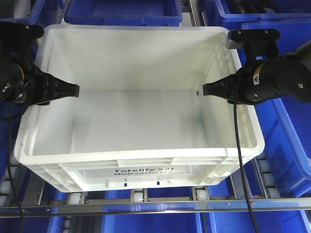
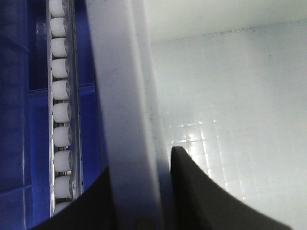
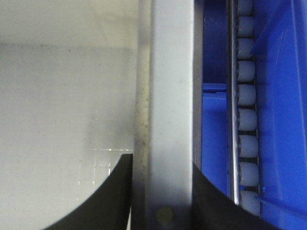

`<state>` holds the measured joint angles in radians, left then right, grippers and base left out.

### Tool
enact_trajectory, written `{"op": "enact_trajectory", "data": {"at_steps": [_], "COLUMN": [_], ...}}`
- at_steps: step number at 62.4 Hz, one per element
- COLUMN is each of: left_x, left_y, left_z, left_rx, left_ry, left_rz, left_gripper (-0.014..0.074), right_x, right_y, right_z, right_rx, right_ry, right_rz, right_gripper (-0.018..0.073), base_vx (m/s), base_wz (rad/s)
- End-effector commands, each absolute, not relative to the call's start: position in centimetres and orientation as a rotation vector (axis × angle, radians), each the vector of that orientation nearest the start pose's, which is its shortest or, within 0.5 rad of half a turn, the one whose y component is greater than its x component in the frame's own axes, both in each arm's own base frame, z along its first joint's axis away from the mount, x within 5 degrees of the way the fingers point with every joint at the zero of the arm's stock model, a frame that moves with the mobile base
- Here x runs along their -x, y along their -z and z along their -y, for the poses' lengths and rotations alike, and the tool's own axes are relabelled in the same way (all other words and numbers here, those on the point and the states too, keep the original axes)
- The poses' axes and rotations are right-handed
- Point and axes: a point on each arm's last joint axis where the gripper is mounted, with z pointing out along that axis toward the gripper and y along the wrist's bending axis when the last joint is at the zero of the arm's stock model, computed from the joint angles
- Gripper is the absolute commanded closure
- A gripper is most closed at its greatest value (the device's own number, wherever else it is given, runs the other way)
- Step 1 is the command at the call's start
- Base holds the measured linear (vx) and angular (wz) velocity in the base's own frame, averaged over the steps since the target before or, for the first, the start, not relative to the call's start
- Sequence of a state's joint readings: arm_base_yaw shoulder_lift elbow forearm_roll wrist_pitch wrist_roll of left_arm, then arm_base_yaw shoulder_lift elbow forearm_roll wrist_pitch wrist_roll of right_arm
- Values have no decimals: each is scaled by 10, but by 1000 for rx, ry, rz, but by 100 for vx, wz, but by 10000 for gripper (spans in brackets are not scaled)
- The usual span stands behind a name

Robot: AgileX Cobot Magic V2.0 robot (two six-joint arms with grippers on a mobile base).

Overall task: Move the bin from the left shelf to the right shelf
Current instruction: 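Push the held tote forward onto the rollers between the blue bins, then open both grippers and lift them off the tote rims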

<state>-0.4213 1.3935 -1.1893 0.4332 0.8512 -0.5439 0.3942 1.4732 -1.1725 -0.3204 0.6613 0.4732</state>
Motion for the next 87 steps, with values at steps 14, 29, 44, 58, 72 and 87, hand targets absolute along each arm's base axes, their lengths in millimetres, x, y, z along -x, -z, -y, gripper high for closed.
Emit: {"op": "enact_trajectory", "data": {"at_steps": [14, 29, 44, 58, 72, 87], "left_x": [-293, -294, -294, -292, -278, -238], "left_y": [-345, -345, -344, -346, -364, -395], "left_z": [93, 93, 93, 92, 86, 80], "left_rx": [-210, -218, -212, -205, -186, -265], "left_ry": [-207, -223, -220, -220, -194, -45], "left_rz": [-2279, -2275, -2284, -2286, -2238, -2200], "left_gripper": [572, 470, 202, 0, -20, -11], "right_x": [-304, -304, -304, -304, -295, -259], "right_y": [-341, -341, -341, -340, -354, -364], "right_z": [-104, -104, -104, -103, -99, -88], "right_rx": [170, 172, 172, 171, 169, 236], "right_ry": [-59, -56, -56, -44, -54, -84], "right_rz": [-2213, -2218, -2218, -2231, -2188, -2064], "right_gripper": [522, 298, 13, -100, -80, -15], "base_vx": [0, 0, 0, 0, 0, 0], "base_wz": [0, 0, 0, 0, 0, 0]}}
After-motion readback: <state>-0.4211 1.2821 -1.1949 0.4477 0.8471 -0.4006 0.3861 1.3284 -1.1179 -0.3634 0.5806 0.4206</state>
